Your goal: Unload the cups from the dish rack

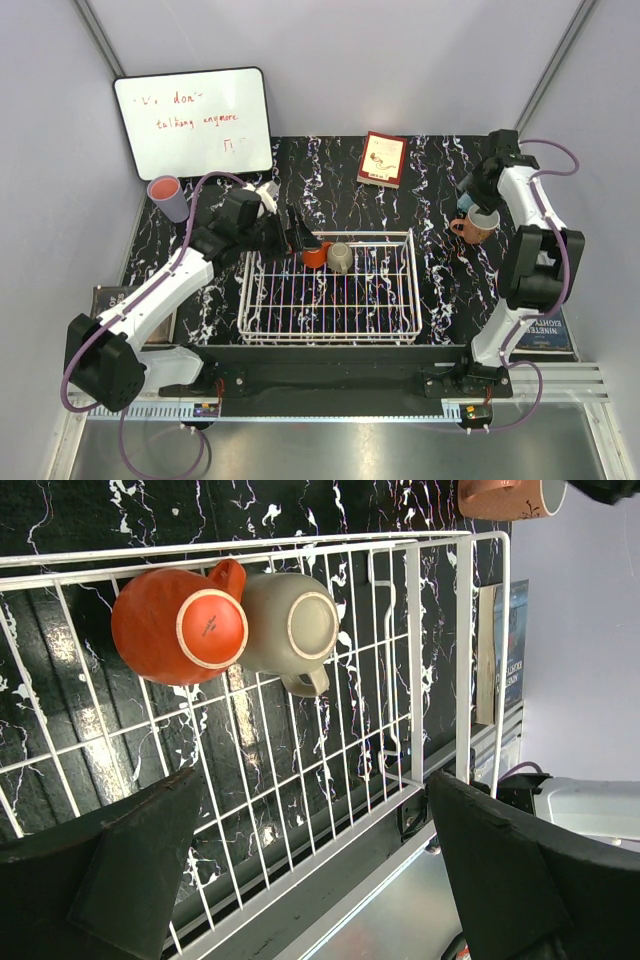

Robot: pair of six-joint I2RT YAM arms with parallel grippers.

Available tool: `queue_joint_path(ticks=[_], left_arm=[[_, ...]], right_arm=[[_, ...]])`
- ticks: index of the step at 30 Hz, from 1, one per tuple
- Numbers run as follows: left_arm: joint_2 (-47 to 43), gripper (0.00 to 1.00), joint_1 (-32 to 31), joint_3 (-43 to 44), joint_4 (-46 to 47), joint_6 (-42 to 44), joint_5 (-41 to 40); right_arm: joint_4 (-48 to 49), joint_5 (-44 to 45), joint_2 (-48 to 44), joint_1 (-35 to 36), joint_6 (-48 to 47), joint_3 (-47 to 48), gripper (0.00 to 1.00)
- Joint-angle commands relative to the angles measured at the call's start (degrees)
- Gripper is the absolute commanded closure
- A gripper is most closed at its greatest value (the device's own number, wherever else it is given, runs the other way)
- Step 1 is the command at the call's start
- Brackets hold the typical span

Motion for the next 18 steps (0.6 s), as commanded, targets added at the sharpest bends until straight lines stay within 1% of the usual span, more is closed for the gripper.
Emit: queue_joint_path(ticks=[1,2,5,7,10,11,13,14,18], left_arm=[[0.2,0.01,0.1,1.9,1.0,1.5,-0.3],[0.2,0.01,0.1,2.4,0.9,1.6,-0.5],[0.2,0.01,0.1,3.2,0.2,2.6,-1.9],[0.2,0.01,0.1,3.6,-0.9,3.7,-3.6],[1.1,0.01,0.1,3.9,-2.0,5.9,-5.0],[1.4,0.01,0.1,3.8,-2.4,6.5,-5.5],[2.3,0.01,0.1,3.6,-3.3,8.0,-7.3],[2.5,0.01,0.0,3.5,-3.6,8.5,-8.1],[4.5,0.01,-0.4,4.1,-5.1,10.8,-13.1]], right_arm=[[1.3,-2.8,-8.2,-0.2,2.6,2.5,0.32],[1.3,-3.9,-10.5,-0.2,2.9,2.4,0.28],[1.4,-6.9,-15.7,-0.1,4.6,1.3,0.22],[2.5,-10.9,-18.8,0.0,5.9,-0.5,0.18],[4.9,-17.6,-27.2,0.9,6.6,-4.4,0.12],[5.3,-18.6,-28.8,1.4,6.8,-5.3,0.11],[6.2,-20.6,-32.1,3.4,6.7,-8.0,0.08],[6.3,-21.8,-35.1,4.3,6.7,-8.8,0.07],[6.5,-22.7,-41.5,12.0,6.6,-12.5,0.05]])
